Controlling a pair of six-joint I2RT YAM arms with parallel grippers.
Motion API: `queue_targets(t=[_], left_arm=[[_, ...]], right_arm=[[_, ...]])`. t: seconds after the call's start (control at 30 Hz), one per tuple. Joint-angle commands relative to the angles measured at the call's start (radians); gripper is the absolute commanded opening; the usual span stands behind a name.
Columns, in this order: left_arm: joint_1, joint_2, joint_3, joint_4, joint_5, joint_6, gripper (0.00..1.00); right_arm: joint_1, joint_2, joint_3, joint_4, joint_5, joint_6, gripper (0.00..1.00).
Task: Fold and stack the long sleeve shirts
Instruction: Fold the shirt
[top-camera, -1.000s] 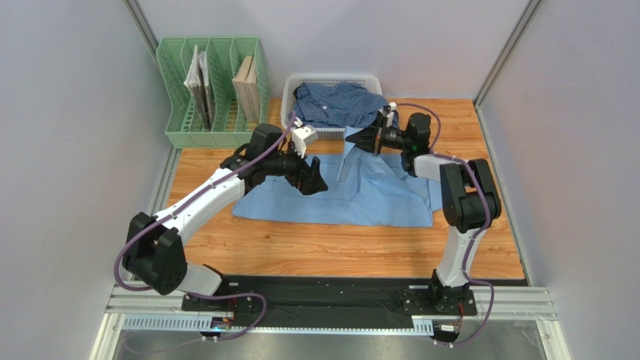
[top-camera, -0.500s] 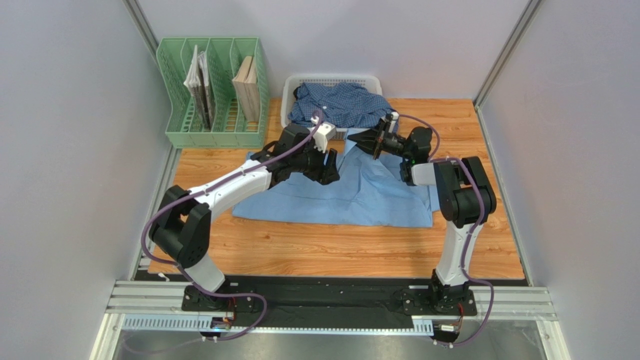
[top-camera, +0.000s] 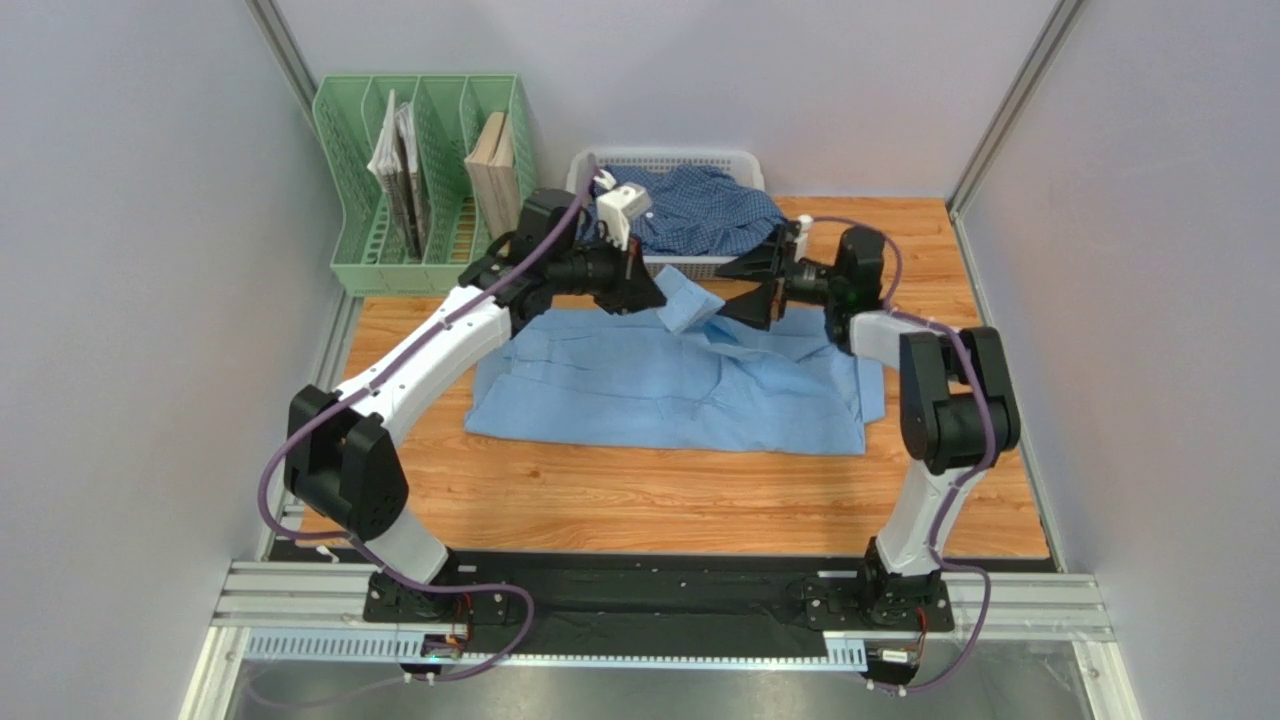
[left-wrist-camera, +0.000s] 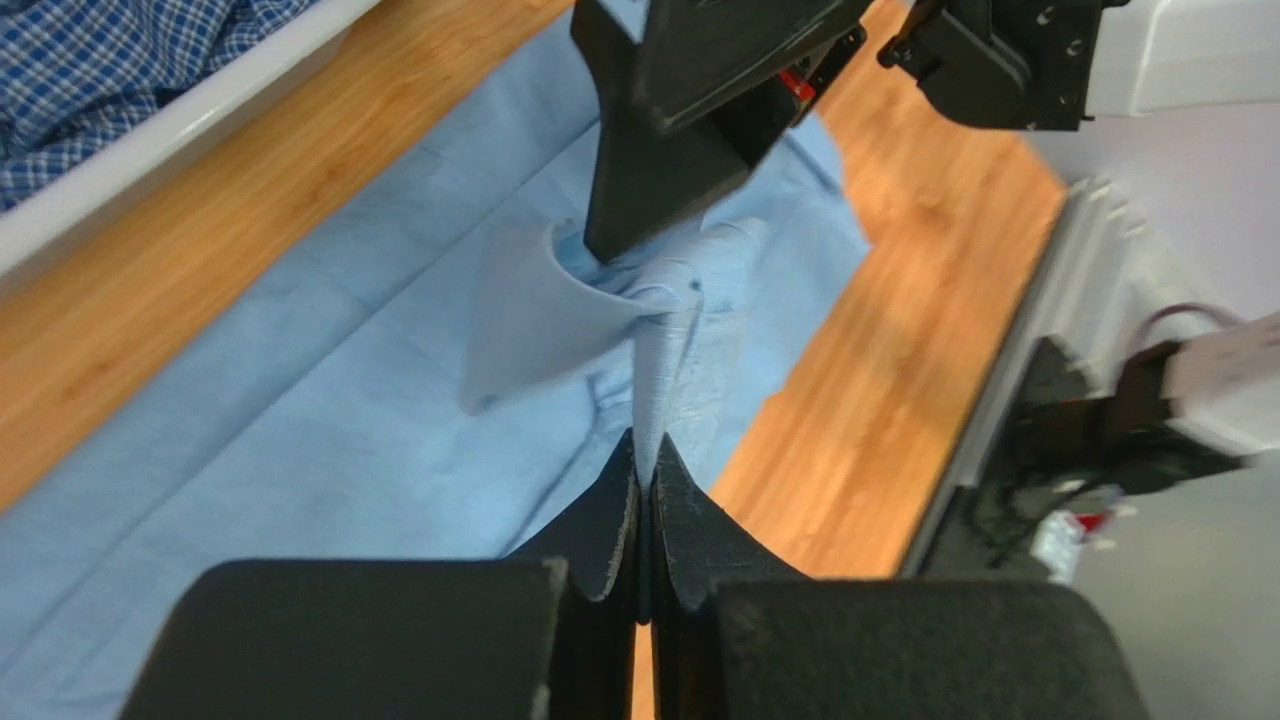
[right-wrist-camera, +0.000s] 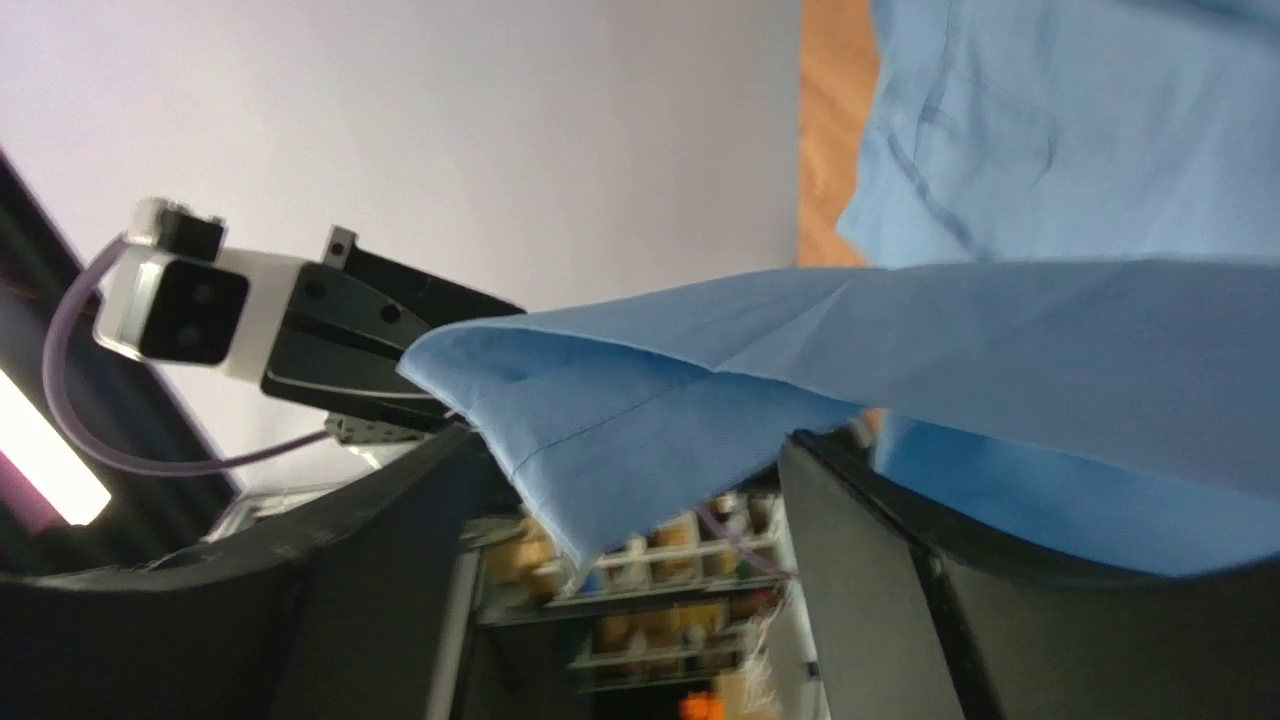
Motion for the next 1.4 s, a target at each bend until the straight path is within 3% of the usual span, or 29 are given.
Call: queue_targets(t=[0.0, 0.07, 0.1, 0.23, 0.43, 0.57, 0.63, 0.77, 0.93, 1.03, 1.07, 1.13, 1.2, 1.23, 1.33, 1.37], left_arm=[[0.068, -0.050, 0.029, -0.019, 0.263, -0.178, 0.00], [0.067, -0.053, -0.015, 0.062, 0.337, -0.312, 0.00], [0.067, -0.056, -0.037, 0.105, 0.351, -0.362, 0.00], [0.065, -0.060, -0.103, 0.245, 0.323, -0.566, 0.01], [0.067, -0.076, -0.135, 0.283, 0.248, -0.788, 0.04], [0.068, -0.088, -0.179, 0.332, 0.244, -0.920, 0.04], [0.070, -0.096, -0.198, 0.374, 0.245, -0.974, 0.04], [0.070, -0.100, -0.233, 0.432, 0.257, -1.071, 0.04], [0.070, -0.103, -0.248, 0.472, 0.256, -1.123, 0.08], [0.070, -0.114, -0.258, 0.483, 0.257, -1.143, 0.08], [0.070, -0.116, -0.264, 0.484, 0.256, -1.148, 0.08], [0.070, -0.122, -0.274, 0.500, 0.251, -1.169, 0.09], [0.068, -0.126, -0.285, 0.514, 0.248, -1.178, 0.09], [0.070, -0.128, -0.288, 0.523, 0.244, -1.181, 0.10], [0.083, -0.135, -0.291, 0.523, 0.244, -1.158, 0.31], [0.093, -0.142, -0.290, 0.508, 0.242, -1.139, 0.45]], right_arm=[[-0.092, -0.170, 0.323, -1.302, -0.001, -1.126, 0.79], [-0.092, -0.169, 0.437, -1.590, 0.087, -1.531, 0.75], [-0.094, -0.175, 0.494, -1.717, 0.110, -1.594, 0.74], [-0.099, -0.293, 0.465, -1.735, 0.217, -1.761, 0.70], [0.015, -0.492, 0.298, -1.616, 0.387, -2.054, 0.71], [0.102, -0.658, 0.139, -1.455, 0.542, -2.252, 0.87], [0.145, -0.692, 0.091, -1.359, 0.598, -2.341, 0.90], [0.214, -0.704, 0.068, -1.251, 0.662, -2.372, 0.91], [0.329, -0.667, 0.085, -1.166, 0.696, -2.341, 0.84], [0.375, -0.629, 0.120, -1.164, 0.714, -2.317, 0.70], [0.380, -0.623, 0.128, -1.161, 0.719, -2.300, 0.57], [0.379, -0.612, 0.157, -1.163, 0.740, -2.291, 0.42], [0.375, -0.606, 0.184, -1.189, 0.754, -2.282, 0.05], [0.372, -0.604, 0.222, -1.204, 0.760, -2.268, 0.00], [0.314, -0.609, 0.299, -1.270, 0.725, -2.236, 0.00], [0.293, -0.608, 0.324, -1.328, 0.712, -2.236, 0.00]])
